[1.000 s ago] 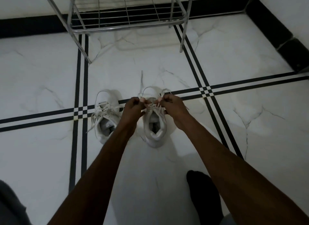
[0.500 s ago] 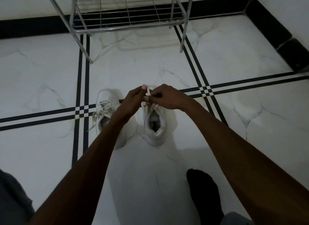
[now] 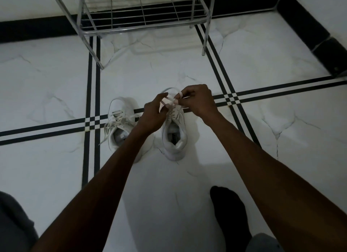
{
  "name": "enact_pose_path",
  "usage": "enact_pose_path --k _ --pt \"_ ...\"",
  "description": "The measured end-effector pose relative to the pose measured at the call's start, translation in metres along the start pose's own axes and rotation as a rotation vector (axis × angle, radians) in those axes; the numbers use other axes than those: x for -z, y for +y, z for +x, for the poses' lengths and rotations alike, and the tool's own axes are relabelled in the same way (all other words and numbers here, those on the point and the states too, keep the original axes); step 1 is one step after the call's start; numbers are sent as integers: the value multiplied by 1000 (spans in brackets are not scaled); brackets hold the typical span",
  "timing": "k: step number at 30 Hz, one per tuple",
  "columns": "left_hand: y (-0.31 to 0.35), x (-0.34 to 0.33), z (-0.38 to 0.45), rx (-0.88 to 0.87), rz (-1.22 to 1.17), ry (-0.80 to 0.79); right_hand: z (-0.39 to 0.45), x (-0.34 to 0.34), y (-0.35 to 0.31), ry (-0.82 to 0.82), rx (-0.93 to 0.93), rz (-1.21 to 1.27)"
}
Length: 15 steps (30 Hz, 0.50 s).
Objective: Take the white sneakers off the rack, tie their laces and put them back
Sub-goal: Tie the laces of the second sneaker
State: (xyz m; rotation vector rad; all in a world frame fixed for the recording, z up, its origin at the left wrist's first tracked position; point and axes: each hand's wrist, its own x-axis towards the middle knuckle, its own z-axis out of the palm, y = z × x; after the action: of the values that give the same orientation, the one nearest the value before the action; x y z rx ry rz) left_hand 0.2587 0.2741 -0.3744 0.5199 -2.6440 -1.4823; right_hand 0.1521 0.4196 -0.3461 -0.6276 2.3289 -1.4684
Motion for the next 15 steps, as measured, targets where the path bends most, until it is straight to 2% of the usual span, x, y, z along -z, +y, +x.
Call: enact_pose_path --k 2,4,7,9,11,13,15 --pt "-8 1 2 -33 274 84 -2 2 0 -45 -67 133" --pt "-14 5 2 5 369 189 -4 1 -1 -93 -130 249" --pt "-12 16 -2 -16 264 227 -5 1 -1 -124 -209 367" --pt "-3 29 -7 -51 101 254 -4 3 2 -153 -289 430" --pt "-5 41 -12 0 -48 342 -3 7 12 -130 -417 449" --pt "-23 53 -18 64 -24 468 -6 10 31 -34 -534 370" --pt "-44 63 -21 118 111 511 -12 13 52 63 -576 203"
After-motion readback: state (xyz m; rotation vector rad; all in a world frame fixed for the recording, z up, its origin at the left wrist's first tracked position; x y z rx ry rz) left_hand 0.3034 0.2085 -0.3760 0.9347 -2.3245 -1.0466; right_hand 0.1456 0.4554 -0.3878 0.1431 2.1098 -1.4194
